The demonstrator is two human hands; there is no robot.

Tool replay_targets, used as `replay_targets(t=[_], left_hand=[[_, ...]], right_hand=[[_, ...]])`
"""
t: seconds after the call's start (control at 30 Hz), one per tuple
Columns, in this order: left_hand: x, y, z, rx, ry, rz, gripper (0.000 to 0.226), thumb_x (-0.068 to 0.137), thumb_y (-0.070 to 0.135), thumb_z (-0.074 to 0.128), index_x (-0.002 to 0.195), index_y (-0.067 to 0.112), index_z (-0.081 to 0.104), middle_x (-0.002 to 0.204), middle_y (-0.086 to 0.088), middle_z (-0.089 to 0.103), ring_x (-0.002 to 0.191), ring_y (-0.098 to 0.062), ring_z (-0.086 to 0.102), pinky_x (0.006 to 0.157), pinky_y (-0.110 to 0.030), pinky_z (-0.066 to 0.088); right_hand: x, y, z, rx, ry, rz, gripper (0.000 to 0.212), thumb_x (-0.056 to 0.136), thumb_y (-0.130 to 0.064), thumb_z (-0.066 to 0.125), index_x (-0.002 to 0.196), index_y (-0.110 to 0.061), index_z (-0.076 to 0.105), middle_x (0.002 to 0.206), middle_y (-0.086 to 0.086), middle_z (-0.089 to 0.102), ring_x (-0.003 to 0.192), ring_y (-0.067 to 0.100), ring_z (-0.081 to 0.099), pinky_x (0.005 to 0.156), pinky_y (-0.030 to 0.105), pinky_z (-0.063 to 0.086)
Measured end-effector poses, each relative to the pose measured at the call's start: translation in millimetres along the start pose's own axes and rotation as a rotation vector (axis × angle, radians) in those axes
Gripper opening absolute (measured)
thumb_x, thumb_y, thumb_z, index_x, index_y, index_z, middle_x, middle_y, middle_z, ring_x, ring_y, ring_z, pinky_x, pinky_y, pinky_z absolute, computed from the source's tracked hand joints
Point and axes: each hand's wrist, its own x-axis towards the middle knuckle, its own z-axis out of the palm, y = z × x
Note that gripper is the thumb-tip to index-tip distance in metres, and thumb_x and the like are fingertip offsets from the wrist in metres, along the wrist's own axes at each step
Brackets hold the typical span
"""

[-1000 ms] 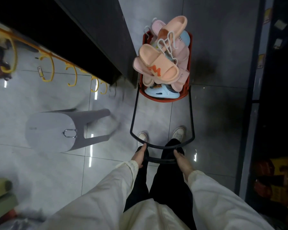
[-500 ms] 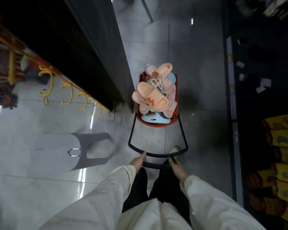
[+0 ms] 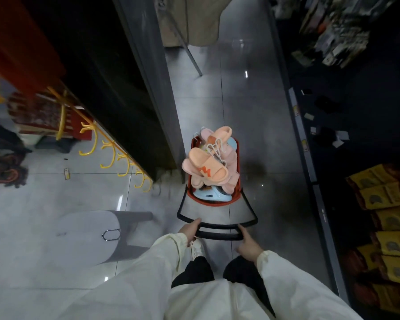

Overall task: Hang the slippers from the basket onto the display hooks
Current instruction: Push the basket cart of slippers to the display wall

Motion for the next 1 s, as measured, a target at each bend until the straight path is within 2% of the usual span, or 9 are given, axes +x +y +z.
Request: replay_targets(t=[0.07,0.17,0.33,0.43,0.53,0.6,0.7,0.83,1.0], left_hand=[[-2.9,-8.4,-1.9,0.008,0.004,-0.016,0.060,0.098,0.055,0.043,0.140,0.013,0.050,0.120,-0.002,0.053,0.107,-0.023,0.055,0.090,-0.032,0.040],[-9.5,-18.6,-3.7,0.025,0.020,-0.021,0.066,0.097,0.058,0.042,0.146,0.013,0.045,0.135,-0.006,0.053,0.116,-0.025,0.054,0.095,-0.034,0.040],[-32.1,-32.1,11.5,0.003,0.003,-0.007,0.064,0.100,0.055,0.041,0.149,0.014,0.038,0.149,-0.008,0.045,0.125,-0.027,0.051,0.093,-0.030,0.038],[-48.8,-43.8,24.2,-0.002,0.024,0.042,0.064,0.099,0.054,0.042,0.149,0.014,0.038,0.150,-0.008,0.044,0.130,-0.028,0.049,0.099,-0.030,0.037],[-45.0,-71.5,39.5,0.057,0.060,0.104,0.085,0.079,0.068,0.047,0.150,0.021,0.038,0.153,-0.006,0.041,0.133,-0.029,0.046,0.113,-0.041,0.037],[-40.9,-93.3,52.7,0.059,0.060,0.132,0.074,0.081,0.063,0.048,0.144,0.024,0.048,0.149,-0.007,0.046,0.130,-0.026,0.048,0.113,-0.043,0.038],[-74.1,-108.9,70.7,0.110,0.090,0.146,0.051,0.095,0.054,0.047,0.136,0.026,0.059,0.145,-0.007,0.048,0.126,-0.025,0.051,0.116,-0.040,0.034],[-91.7,-147.1,89.6,0.223,0.114,0.161,0.053,0.098,0.056,0.040,0.140,0.028,0.053,0.148,-0.007,0.041,0.133,-0.027,0.047,0.117,-0.036,0.029],[-106.6,-186.0,107.7,0.291,0.155,0.201,0.054,0.099,0.056,0.041,0.142,0.026,0.052,0.153,-0.007,0.039,0.137,-0.026,0.043,0.119,-0.037,0.026]], right_hand=[[-5.9,6.4,8.5,-0.009,-0.007,-0.002,0.073,0.091,0.005,0.051,0.153,-0.026,0.029,0.149,0.011,0.041,0.114,0.020,0.053,0.095,0.029,0.047],[-14.7,10.4,19.0,-0.003,-0.011,-0.012,0.065,0.088,0.006,0.051,0.146,-0.021,0.042,0.149,0.010,0.038,0.124,0.024,0.050,0.100,0.030,0.047],[-27.3,22.9,22.2,-0.047,0.006,-0.018,0.060,0.089,0.006,0.049,0.144,-0.017,0.044,0.144,0.012,0.043,0.114,0.021,0.053,0.086,0.023,0.047],[-35.1,31.8,24.7,-0.085,0.004,-0.040,0.059,0.090,0.007,0.046,0.145,-0.015,0.043,0.146,0.011,0.041,0.124,0.025,0.051,0.093,0.024,0.046],[-43.2,45.7,29.0,-0.106,-0.014,-0.048,0.060,0.090,0.007,0.046,0.146,-0.015,0.043,0.147,0.012,0.041,0.128,0.028,0.050,0.103,0.032,0.044],[-51.4,59.1,30.0,-0.113,-0.029,-0.057,0.060,0.089,0.006,0.046,0.146,-0.015,0.043,0.144,0.011,0.044,0.123,0.025,0.052,0.101,0.033,0.045],[-62.0,80.2,34.2,-0.111,-0.031,-0.070,0.060,0.089,0.003,0.047,0.145,-0.017,0.043,0.139,0.010,0.050,0.115,0.022,0.055,0.087,0.025,0.045],[-77.7,113.8,44.6,-0.141,-0.035,-0.090,0.053,0.089,-0.001,0.049,0.140,-0.017,0.050,0.122,0.007,0.058,0.104,0.020,0.057,0.084,0.026,0.046],[-98.4,143.1,51.1,-0.210,-0.014,-0.136,0.046,0.091,-0.002,0.047,0.134,-0.015,0.055,0.128,0.011,0.060,0.101,0.016,0.051,0.084,0.023,0.039]])
